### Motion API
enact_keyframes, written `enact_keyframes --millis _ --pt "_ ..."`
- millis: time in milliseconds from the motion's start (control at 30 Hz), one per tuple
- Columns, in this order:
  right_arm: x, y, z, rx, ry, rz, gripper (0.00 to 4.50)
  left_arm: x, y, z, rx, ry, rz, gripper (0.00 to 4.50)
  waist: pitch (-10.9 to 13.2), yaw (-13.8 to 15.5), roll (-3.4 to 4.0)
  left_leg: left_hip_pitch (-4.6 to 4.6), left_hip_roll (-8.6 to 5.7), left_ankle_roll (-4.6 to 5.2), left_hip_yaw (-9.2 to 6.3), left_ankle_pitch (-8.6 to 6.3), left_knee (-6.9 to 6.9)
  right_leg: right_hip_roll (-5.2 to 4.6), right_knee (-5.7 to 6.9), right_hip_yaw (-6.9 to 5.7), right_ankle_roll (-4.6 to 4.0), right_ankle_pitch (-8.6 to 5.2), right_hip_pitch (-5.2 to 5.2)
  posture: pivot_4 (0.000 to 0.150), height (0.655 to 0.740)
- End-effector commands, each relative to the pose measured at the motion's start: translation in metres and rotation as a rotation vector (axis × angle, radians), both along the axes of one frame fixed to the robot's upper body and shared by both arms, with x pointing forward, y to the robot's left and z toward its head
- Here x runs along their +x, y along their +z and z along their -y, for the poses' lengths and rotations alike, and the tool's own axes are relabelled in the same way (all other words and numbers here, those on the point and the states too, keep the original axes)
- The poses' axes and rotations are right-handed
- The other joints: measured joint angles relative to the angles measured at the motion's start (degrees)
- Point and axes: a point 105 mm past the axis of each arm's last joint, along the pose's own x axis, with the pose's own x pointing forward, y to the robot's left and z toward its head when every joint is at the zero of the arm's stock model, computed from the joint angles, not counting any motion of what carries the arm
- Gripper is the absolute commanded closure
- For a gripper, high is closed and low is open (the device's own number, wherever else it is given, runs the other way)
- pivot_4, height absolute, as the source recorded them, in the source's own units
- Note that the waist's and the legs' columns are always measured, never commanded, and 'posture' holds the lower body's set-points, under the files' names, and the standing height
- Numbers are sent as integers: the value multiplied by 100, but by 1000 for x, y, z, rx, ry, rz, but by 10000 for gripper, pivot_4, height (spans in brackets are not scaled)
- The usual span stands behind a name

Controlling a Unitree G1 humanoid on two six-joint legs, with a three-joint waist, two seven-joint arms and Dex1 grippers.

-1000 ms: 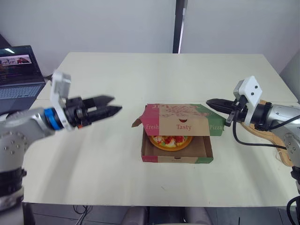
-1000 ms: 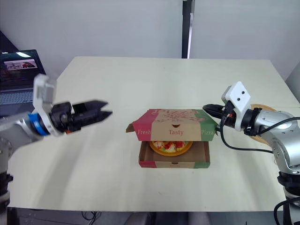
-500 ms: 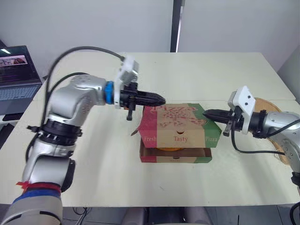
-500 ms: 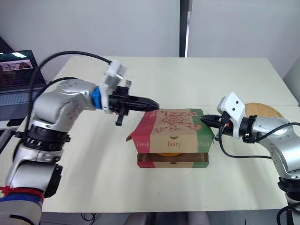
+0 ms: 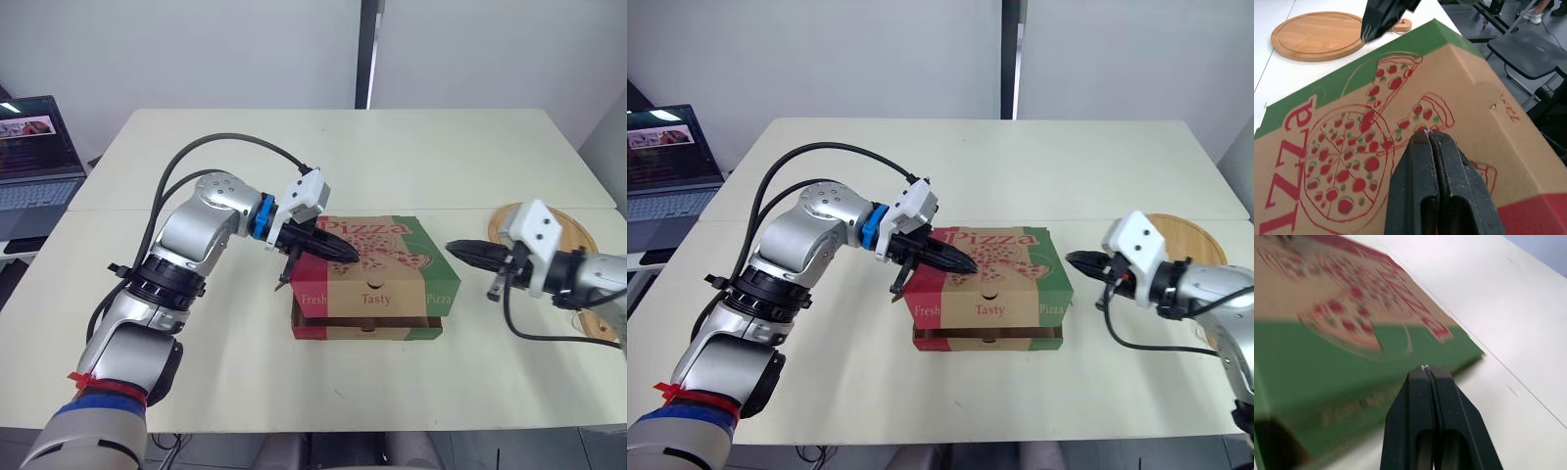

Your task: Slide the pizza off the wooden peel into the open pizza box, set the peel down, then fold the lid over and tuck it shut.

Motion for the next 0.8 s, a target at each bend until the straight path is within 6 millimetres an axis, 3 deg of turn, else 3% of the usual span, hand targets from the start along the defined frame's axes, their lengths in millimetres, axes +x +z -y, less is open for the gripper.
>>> enact_keyframes --millis 33,200,400,633,800 --pt "-5 -1 7 -33 -13 25 45000 -1 6 0 -18 -11 26 44756 0 -10 0 0 0 0 0 0 0 0 1 0 0 0 0 1500 7400" --pt "-14 -25 -14 -7 77 -47 45000 -3 2 2 -8 -20 25 44756 0 -39 0 3 2 0 1 0 0 1 4 0 1 -1 0 1500 7400" --pt "-14 -33 -33 24 130 -50 45000 -4 -10 2 44 -44 68 44756 0 -36 0 2 2 0 0 0 1 1 3 1 1 0 0 1500 7400" --pt "-19 -35 -28 -33 141 -45 45000 -7 -15 9 46 -60 63 44756 0 -20 0 2 0 0 -2 0 3 1 3 1 1 0 2 1500 7400" --pt "-26 -37 -4 -127 82 -79 45000 -6 -15 10 37 -61 62 44756 0 -17 -1 1 -1 0 -2 0 4 1 3 0 1 0 3 1500 7400"
